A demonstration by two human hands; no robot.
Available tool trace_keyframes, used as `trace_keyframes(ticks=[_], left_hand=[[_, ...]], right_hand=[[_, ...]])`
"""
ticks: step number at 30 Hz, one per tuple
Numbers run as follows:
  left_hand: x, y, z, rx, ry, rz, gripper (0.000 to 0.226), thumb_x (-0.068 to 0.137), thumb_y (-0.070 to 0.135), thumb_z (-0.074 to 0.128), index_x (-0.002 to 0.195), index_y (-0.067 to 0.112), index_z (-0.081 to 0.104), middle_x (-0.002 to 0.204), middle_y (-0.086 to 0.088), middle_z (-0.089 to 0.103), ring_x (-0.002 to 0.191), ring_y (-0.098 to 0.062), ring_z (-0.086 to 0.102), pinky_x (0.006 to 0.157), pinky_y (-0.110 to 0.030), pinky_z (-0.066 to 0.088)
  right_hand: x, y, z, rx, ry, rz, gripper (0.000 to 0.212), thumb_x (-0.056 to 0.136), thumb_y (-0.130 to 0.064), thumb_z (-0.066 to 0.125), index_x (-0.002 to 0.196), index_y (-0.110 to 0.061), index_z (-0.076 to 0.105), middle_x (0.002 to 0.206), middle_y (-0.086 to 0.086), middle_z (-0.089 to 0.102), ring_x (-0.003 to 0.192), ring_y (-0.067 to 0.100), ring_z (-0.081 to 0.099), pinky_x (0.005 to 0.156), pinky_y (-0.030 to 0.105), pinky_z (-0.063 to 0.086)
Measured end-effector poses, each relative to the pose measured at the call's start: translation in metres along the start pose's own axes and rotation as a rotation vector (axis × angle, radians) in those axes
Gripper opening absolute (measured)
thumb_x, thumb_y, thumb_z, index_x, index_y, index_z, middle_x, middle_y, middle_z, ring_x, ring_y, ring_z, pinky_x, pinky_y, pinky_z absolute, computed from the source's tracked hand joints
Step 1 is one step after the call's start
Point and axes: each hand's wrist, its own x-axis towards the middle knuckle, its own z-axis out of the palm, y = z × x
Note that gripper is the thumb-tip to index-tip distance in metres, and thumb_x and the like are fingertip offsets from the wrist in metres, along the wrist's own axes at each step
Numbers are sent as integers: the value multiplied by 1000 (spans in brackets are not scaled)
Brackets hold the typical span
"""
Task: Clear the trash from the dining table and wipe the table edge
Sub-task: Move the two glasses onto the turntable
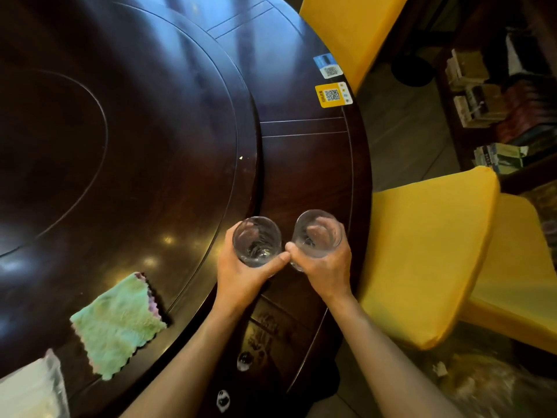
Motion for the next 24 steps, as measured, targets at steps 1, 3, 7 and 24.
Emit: trace_keyframes(ticks=[1, 3, 7, 24], left_hand=[[1, 2, 1, -25, 16, -25, 81, 56, 46, 96, 124, 27, 57, 115, 13, 67, 110, -7, 67, 86, -17, 53], [3, 6, 2, -96, 53, -62, 78, 56, 47, 94, 121, 20, 59, 112, 6, 67, 105, -8, 67, 84, -20, 53], [4, 22, -5, -284, 54, -127, 73, 61, 46, 91, 115, 7, 62, 108, -16, 69, 102, -31, 68, 89, -46, 56], [-57, 101, -136, -442, 232, -164, 64, 61, 49, 91, 106, 11, 69, 91, -7, 73, 90, -29, 71, 91, -66, 54]], right_hand=[[2, -4, 0, 36, 2, 38, 64, 62, -34, 91, 116, -20, 61, 107, -6, 69, 102, 9, 69, 86, 25, 57], [4, -11, -3, 87, -10, 93, 59, 62, -40, 90, 112, -22, 63, 106, -7, 68, 99, 5, 68, 81, 21, 55], [3, -27, -4, 148, -82, 179, 58, 62, -47, 88, 111, -26, 66, 109, 1, 72, 100, 12, 71, 82, 27, 57], [-53, -154, 66, 272, -344, 91, 61, 66, -36, 86, 112, -2, 67, 99, 14, 75, 88, 26, 75, 72, 33, 61]])
